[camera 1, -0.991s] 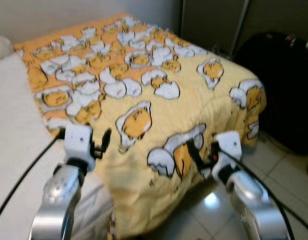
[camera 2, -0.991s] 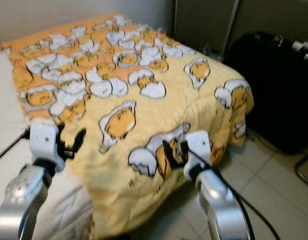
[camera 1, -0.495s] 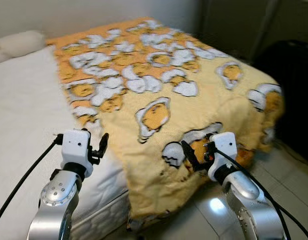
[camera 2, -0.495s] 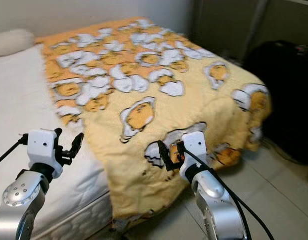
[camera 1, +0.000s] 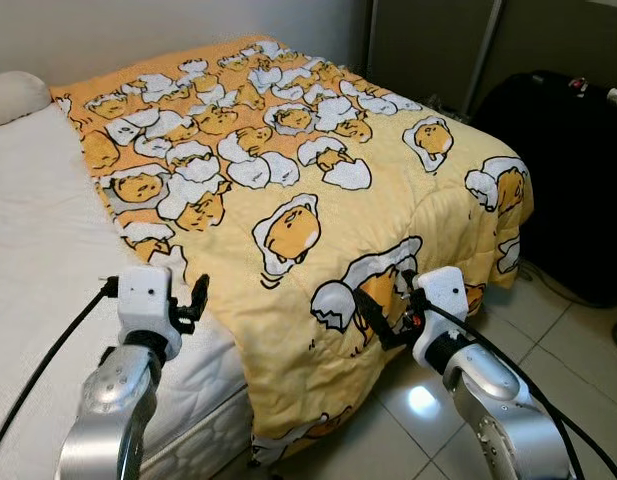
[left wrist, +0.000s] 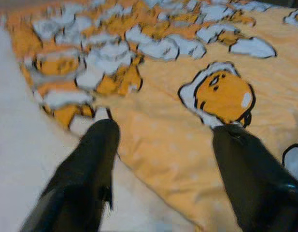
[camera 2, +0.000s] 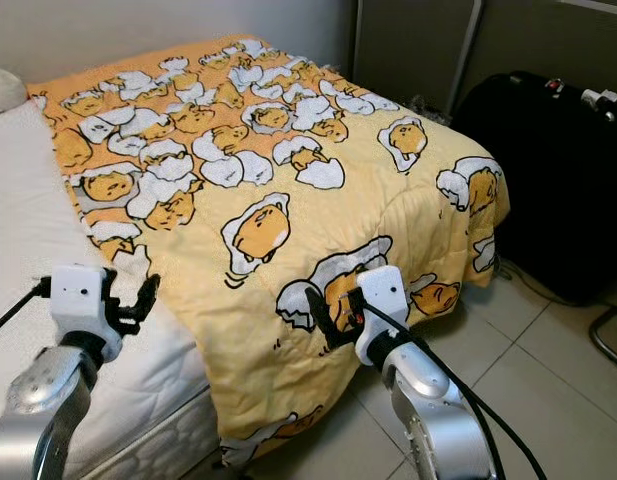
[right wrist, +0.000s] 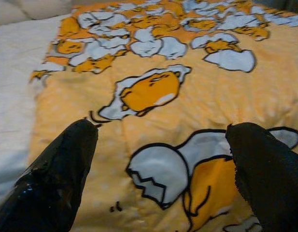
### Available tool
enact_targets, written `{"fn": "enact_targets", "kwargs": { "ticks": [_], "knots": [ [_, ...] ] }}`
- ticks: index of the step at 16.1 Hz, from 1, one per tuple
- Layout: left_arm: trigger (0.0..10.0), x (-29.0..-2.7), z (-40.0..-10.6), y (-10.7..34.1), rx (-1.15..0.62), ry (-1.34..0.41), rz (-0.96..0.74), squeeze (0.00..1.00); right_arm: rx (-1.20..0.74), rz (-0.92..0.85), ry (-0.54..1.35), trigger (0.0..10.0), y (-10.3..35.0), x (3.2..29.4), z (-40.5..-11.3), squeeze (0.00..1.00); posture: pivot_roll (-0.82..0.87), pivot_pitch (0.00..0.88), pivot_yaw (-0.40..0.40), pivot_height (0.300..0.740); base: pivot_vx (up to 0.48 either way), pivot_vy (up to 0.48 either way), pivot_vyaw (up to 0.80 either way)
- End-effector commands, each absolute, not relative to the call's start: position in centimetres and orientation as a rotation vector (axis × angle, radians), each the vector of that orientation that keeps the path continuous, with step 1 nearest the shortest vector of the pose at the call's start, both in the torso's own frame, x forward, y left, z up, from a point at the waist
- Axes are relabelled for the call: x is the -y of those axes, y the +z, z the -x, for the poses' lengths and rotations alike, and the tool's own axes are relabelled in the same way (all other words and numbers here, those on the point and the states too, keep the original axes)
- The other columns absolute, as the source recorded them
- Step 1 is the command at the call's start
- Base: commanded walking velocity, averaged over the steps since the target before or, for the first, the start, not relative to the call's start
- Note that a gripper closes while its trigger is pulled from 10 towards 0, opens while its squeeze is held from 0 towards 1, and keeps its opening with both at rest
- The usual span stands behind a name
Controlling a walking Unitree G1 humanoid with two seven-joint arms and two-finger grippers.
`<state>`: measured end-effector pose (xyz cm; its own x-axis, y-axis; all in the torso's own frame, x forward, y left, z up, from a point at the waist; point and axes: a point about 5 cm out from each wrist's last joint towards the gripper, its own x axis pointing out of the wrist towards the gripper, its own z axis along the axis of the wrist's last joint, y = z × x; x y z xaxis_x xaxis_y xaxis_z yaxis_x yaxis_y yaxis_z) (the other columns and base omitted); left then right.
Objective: Clean up the room
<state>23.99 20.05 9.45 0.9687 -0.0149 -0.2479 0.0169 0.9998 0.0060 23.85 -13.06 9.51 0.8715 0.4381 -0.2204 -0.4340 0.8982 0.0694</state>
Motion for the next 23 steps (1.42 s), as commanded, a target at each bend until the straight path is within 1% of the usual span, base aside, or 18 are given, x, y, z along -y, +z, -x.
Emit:
{"fn": "enact_targets", "kwargs": {
  "ticks": [1, 3, 6, 8, 9, 10, 11, 12, 13, 14, 15, 18, 19, 21, 23],
  "knots": [
    [10.0, -20.4, -24.6, 9.1, -0.275, -0.015, 0.025, 1.00, -0.235, -0.033, 0.477, 10.0, 9.8, 13.2, -23.9, 0.00, 0.00, 0.000, 0.076, 0.740, 0.000, 0.000, 0.00],
    [10.0, -20.2, -26.5, 7.8, -0.350, -0.055, 0.043, 1.00, -0.228, -0.030, 0.549, 10.0, 10.1, 13.2, -24.0, 0.00, -0.01, 0.000, 0.078, 0.740, 0.000, 0.000, 0.00],
    [10.0, -21.1, -29.2, 4.6, -0.482, 0.012, 0.152, 1.00, -0.253, -0.014, 0.618, 10.0, 10.4, 13.9, -24.1, 0.00, -0.06, 0.000, 0.091, 0.740, 0.000, 0.000, 0.00],
    [10.0, -22.1, -29.6, 2.9, -0.557, 0.092, 0.165, 1.00, -0.263, 0.005, 0.636, 10.0, 10.7, 14.6, -24.0, 0.00, -0.10, 0.000, 0.094, 0.740, 0.000, 0.000, 0.00],
    [10.0, -22.6, -29.6, 2.0, -0.596, 0.136, 0.159, 0.83, -0.269, 0.009, 0.640, 10.0, 10.9, 15.0, -23.8, 0.00, -0.12, 0.000, 0.095, 0.740, 0.000, 0.000, 0.00],
    [10.0, -22.8, -29.5, 1.4, -0.626, 0.172, 0.181, 0.64, -0.277, 0.015, 0.643, 10.0, 11.0, 15.3, -23.6, 0.00, -0.13, 0.000, 0.095, 0.740, 0.000, 0.000, 0.00],
    [10.0, -22.5, -29.5, 1.0, -0.637, 0.190, 0.243, 0.42, -0.291, 0.014, 0.651, 10.0, 11.0, 15.5, -23.3, 0.00, -0.15, 0.000, 0.095, 0.740, 0.000, 0.000, 0.00],
    [10.0, -22.0, -29.7, 0.8, -0.636, 0.182, 0.295, 0.38, -0.305, 0.012, 0.663, 10.0, 10.9, 15.6, -23.0, 0.00, -0.15, 0.000, 0.095, 0.740, 0.000, 0.000, 0.00],
    [10.0, -20.6, -30.1, 0.8, -0.612, 0.142, 0.419, 0.00, -0.325, 0.000, 0.699, 10.0, 10.8, 15.3, -22.6, 0.00, -0.15, 0.000, 0.091, 0.740, 0.000, 0.000, 0.00],
    [10.0, -18.7, -30.4, 0.6, -0.601, 0.081, 0.540, 0.00, -0.344, -0.005, 0.731, 10.0, 10.6, 15.1, -22.3, 0.00, -0.15, 0.000, 0.088, 0.740, 0.000, 0.000, 0.00],
    [10.0, -17.6, -30.5, 0.5, -0.601, 0.034, 0.579, 0.00, -0.348, -0.006, 0.737, 10.0, 10.5, 15.0, -22.2, 0.00, -0.15, 0.000, 0.086, 0.740, 0.000, 0.000, 0.00],
    [10.0, -15.6, -29.9, -0.3, -0.647, -0.013, 0.611, 0.00, -0.343, -0.021, 0.755, 10.0, 10.9, 14.6, -22.4, 0.00, -0.15, 0.000, 0.085, 0.740, 0.000, 0.000, 0.00],
    [10.0, -15.2, -30.0, -0.2, -0.635, -0.036, 0.645, 0.00, -0.343, -0.036, 0.778, 10.0, 11.1, 14.5, -22.4, 0.00, -0.14, 0.000, 0.082, 0.740, 0.000, 0.000, 0.00],
    [10.0, -15.6, -30.6, 0.6, -0.563, -0.080, 0.665, 0.00, -0.363, -0.051, 0.871, 10.0, 11.2, 14.1, -21.9, 0.00, -0.12, 0.000, 0.078, 0.740, 0.000, 0.000, 0.00],
    [10.0, -16.7, -30.9, 1.3, -0.507, -0.117, 0.628, 0.00, -0.374, -0.041, 0.904, 10.0, 11.1, 14.0, -21.9, 0.00, -0.11, 0.000, 0.074, 0.740, 0.000, 0.000, 0.00]
  ]
}}
